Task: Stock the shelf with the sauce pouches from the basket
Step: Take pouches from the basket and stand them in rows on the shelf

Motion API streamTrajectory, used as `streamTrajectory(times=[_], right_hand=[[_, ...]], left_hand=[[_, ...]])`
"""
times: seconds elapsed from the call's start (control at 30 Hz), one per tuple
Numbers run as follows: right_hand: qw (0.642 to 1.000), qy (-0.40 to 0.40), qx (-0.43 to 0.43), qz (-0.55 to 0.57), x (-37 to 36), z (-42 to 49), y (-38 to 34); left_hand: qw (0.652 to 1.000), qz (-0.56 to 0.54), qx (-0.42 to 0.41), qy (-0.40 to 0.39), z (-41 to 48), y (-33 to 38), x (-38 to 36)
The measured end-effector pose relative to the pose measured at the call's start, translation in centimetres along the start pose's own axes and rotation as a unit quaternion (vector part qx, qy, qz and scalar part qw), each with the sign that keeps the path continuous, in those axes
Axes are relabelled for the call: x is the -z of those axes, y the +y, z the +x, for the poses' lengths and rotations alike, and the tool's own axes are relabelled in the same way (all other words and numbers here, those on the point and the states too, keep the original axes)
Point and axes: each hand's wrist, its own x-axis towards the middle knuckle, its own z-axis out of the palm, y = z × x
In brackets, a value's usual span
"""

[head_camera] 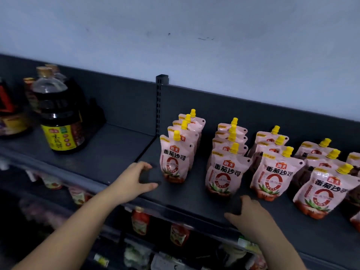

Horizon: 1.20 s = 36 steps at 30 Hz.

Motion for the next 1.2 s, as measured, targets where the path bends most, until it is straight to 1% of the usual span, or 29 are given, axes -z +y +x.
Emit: streamTrajectory(times=[0.03,0.1,0.17,0.23,0.33,0.43,0.6,0.77,0.87,0.97,1.07,1.2], right_hand=[[0.999,-0.002,0.018,-0.035,0.3,-0.5,-0.7],[0.995,0.028,0.060,-0.071,0.7,-1.3,-2.3],[0.986,0.066,0.118,-0.094,1.0,-2.0,-4.7],[0.976,0.080,0.173,-0.107,0.8,-2.6,-7.6],[0.953,0.078,0.262,-0.128,-0.4,-3.5,-12.6],[0.925,0.060,0.345,-0.148,-2.5,-4.4,-18.0],[0.879,-0.008,0.445,-0.174,-7.6,-7.1,-27.7],[0.847,-0.056,0.503,-0.162,-13.6,-10.8,-38.0],[0.834,-0.077,0.526,-0.144,-17.7,-13.1,-44.5],[0.818,-0.119,0.549,-0.121,-22.0,-14.9,-50.3],[0.799,-0.147,0.567,-0.138,-26.5,-16.3,-55.6],[0.783,-0.188,0.570,-0.166,-32.1,-16.4,-61.4]], left_hand=[[0.999,0.033,-0.004,0.003,-0.9,0.0,0.4],[0.996,0.091,-0.014,0.008,-2.8,0.1,1.2],[0.988,0.154,-0.011,0.014,-4.8,-0.1,2.3],[0.978,0.207,0.001,0.020,-6.8,-0.3,3.6],[0.968,0.246,0.036,0.034,-10.3,-2.0,6.1],[0.960,0.262,0.090,0.046,-13.8,-4.8,9.0],[0.944,0.267,0.186,0.044,-20.3,-11.3,14.0],[0.927,0.252,0.275,0.033,-28.0,-19.5,20.2],[0.918,0.237,0.316,0.046,-32.7,-25.0,23.8],[0.908,0.227,0.350,0.043,-36.2,-29.8,25.5],[0.899,0.198,0.390,0.027,-38.4,-34.1,25.8],[0.892,0.128,0.434,0.013,-39.6,-39.4,26.4]])
